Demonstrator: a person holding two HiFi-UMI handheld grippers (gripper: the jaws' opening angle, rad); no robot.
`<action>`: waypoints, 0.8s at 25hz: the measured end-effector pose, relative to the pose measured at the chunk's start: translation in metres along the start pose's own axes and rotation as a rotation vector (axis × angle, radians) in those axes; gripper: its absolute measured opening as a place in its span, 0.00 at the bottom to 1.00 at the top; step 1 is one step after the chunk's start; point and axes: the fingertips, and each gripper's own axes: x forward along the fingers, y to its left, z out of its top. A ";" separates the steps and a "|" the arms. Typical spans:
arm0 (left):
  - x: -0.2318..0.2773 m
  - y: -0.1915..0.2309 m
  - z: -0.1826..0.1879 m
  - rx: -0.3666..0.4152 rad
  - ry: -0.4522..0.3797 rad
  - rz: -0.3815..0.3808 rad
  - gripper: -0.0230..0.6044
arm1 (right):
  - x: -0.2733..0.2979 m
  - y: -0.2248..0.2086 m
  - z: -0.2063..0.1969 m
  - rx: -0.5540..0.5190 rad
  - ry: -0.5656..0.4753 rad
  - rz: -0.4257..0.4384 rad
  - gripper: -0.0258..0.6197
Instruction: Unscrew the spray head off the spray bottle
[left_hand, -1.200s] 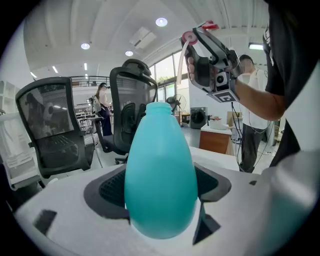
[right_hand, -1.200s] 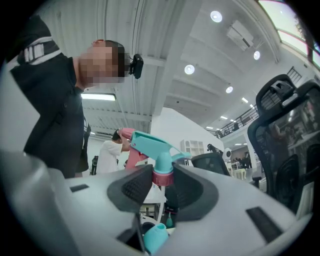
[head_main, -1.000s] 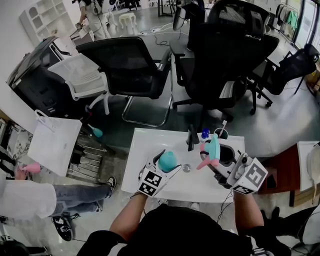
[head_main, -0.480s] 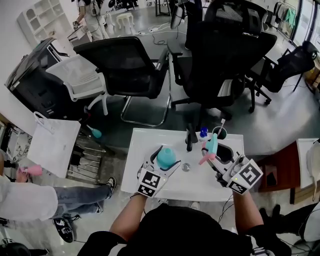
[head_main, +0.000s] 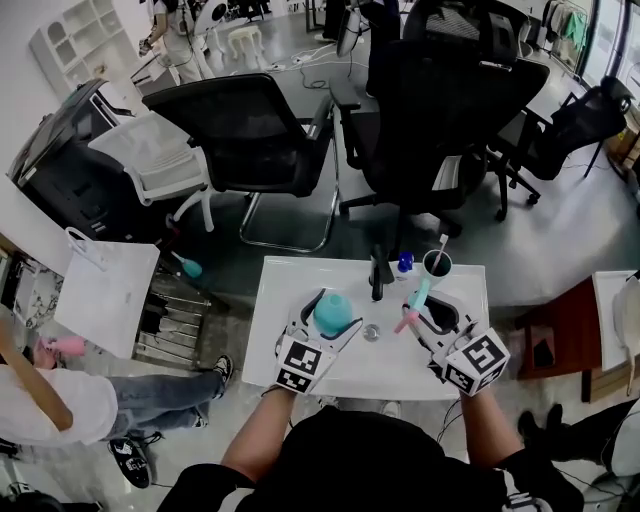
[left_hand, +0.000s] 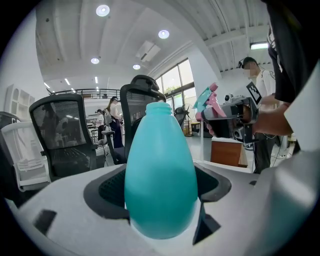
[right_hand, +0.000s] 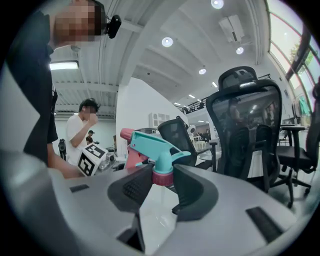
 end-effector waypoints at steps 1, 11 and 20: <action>0.000 0.001 0.001 -0.001 -0.002 0.004 0.66 | 0.000 0.001 -0.005 -0.001 0.011 -0.008 0.25; 0.002 -0.004 -0.004 -0.021 0.009 0.002 0.67 | -0.011 -0.006 -0.053 0.057 0.073 -0.138 0.25; 0.004 -0.012 -0.011 -0.032 0.021 -0.001 0.67 | -0.025 -0.026 -0.083 0.053 0.148 -0.268 0.25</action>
